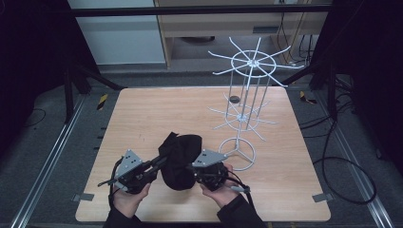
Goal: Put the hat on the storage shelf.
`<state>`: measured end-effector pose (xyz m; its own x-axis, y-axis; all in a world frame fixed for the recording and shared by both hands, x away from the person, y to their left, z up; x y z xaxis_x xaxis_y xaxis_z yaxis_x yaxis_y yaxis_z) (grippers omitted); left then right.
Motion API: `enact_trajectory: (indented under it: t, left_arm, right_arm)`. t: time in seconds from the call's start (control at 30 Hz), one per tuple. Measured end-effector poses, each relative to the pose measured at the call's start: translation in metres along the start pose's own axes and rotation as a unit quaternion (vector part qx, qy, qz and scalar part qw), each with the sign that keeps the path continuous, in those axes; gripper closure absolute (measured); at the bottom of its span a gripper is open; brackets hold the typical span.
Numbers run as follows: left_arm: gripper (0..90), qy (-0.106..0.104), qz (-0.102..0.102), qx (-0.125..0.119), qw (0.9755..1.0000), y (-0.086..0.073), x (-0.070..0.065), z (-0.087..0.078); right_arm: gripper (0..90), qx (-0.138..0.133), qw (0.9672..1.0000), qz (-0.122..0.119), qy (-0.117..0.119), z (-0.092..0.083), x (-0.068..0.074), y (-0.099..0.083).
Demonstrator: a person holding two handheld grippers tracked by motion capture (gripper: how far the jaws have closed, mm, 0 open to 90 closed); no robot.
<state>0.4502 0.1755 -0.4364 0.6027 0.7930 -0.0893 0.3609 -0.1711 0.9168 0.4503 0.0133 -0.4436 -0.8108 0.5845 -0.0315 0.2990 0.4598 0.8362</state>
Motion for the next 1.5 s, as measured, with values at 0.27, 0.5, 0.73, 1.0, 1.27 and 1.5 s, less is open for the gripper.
enact_trajectory:
  t: [0.27,0.5,0.73,1.0,1.27,1.5]
  left_arm:
    - [80.2,0.038,-0.022,0.032,0.9985,-0.025,0.039,-0.003]
    - [80.1,0.069,-0.022,0.074,0.9946,-0.049,0.068,-0.004]
    - [79.2,0.093,-0.029,0.112,0.9890,-0.069,0.087,-0.005]
    - [69.1,0.133,-0.010,0.150,0.9796,-0.083,0.094,-0.001]
    - [54.7,0.165,-0.017,0.148,0.9750,-0.078,0.101,-0.012]
    - [48.3,0.147,-0.028,0.112,0.9823,-0.058,0.098,-0.023]
  right_arm:
    - [74.4,-0.020,0.9998,-0.008,0.001,0.017,0.012,0.013]
    - [63.3,-0.033,0.9991,0.014,-0.025,0.000,-0.010,-0.005]
    - [52.9,-0.026,0.9965,0.044,-0.066,-0.021,-0.041,-0.046]
    - [41.0,-0.029,0.9913,0.079,-0.101,-0.042,-0.066,-0.086]
    - [36.9,-0.023,0.9822,0.114,-0.147,-0.069,-0.094,-0.115]
    - [33.8,-0.030,0.9682,0.156,-0.193,-0.100,-0.125,-0.137]
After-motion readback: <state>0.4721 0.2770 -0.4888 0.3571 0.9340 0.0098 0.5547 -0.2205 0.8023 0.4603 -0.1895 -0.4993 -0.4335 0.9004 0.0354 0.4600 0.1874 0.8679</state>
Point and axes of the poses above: each handheld gripper's, and its own axes: z roughly forward along the jaws, y roughly out of its top, x roughly to its left, the point moved 7 cm from there along z, roughly forward along the jaws
